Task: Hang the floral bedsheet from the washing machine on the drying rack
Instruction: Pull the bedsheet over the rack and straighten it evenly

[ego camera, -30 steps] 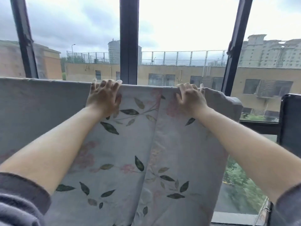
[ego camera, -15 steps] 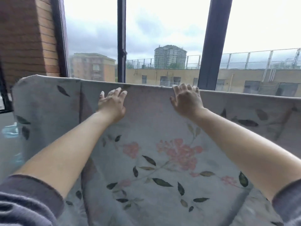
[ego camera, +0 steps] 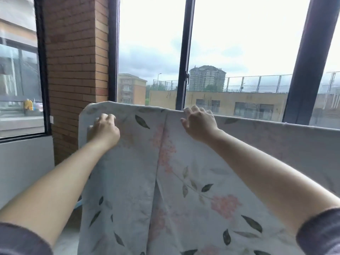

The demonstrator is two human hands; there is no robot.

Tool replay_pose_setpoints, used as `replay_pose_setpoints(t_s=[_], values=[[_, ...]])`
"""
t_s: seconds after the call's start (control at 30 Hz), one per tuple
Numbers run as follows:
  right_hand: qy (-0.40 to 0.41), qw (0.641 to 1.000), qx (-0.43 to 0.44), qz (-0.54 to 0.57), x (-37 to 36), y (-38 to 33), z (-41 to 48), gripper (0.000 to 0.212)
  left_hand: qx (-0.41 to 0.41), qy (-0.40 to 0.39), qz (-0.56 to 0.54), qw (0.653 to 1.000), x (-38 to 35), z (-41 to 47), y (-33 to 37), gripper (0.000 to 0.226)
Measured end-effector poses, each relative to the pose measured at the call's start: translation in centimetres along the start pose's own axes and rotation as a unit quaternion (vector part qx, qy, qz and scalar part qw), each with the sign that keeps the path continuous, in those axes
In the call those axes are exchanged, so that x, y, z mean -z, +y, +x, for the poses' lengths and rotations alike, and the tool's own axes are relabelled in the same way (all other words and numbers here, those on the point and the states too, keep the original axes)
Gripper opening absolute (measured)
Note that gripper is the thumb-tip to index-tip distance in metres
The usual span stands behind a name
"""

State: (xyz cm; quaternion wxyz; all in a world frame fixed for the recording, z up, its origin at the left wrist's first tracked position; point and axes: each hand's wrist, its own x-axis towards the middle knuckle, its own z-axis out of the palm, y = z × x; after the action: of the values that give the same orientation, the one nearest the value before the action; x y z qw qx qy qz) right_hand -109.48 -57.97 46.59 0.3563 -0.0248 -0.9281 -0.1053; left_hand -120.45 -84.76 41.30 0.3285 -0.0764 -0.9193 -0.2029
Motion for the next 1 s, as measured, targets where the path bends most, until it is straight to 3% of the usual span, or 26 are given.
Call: replay_pose_setpoints(t_s=[0.13,0.3,0.4,0.53,0.67,0.73,0.87,1.0], values=[[0.041,0.998,0.017,0.048,-2.2,-5.3,4.9,0.041,0.093,0.003,-0.081,0.992,-1.8,4.5,-6.5,0.043],[0.03,0.998,0.049,0.006,-4.2,-11.8,10.2,0.041,0.185,-0.038,-0.189,0.964,-2.8,10.4,-11.8,0.052],[0.018,0.999,0.044,-0.011,-5.3,-14.8,12.5,0.04,0.211,-0.08,-0.304,0.926,-3.9,14.2,-14.0,0.061],[0.016,0.999,0.022,-0.025,-6.7,-19.2,15.2,0.039,0.253,-0.209,-0.429,0.842,-5.0,18.3,-16.7,0.067],[0.014,0.999,-0.015,-0.026,-7.8,-22.6,16.7,0.038,0.234,-0.365,-0.478,0.764,-5.0,21.6,-18.1,0.058],[0.002,0.999,-0.03,-0.025,-8.2,-23.9,17.5,0.036,0.215,-0.405,-0.514,0.725,-4.9,23.2,-18.1,0.043],[-0.005,0.998,-0.053,-0.022,-8.5,-25.4,18.1,0.033,0.211,-0.397,-0.539,0.712,-5.0,25.9,-17.1,0.011],[-0.01,0.997,-0.062,-0.05,-8.6,-26.0,18.5,0.034,0.189,-0.367,-0.598,0.687,-5.4,27.6,-16.4,0.024]])
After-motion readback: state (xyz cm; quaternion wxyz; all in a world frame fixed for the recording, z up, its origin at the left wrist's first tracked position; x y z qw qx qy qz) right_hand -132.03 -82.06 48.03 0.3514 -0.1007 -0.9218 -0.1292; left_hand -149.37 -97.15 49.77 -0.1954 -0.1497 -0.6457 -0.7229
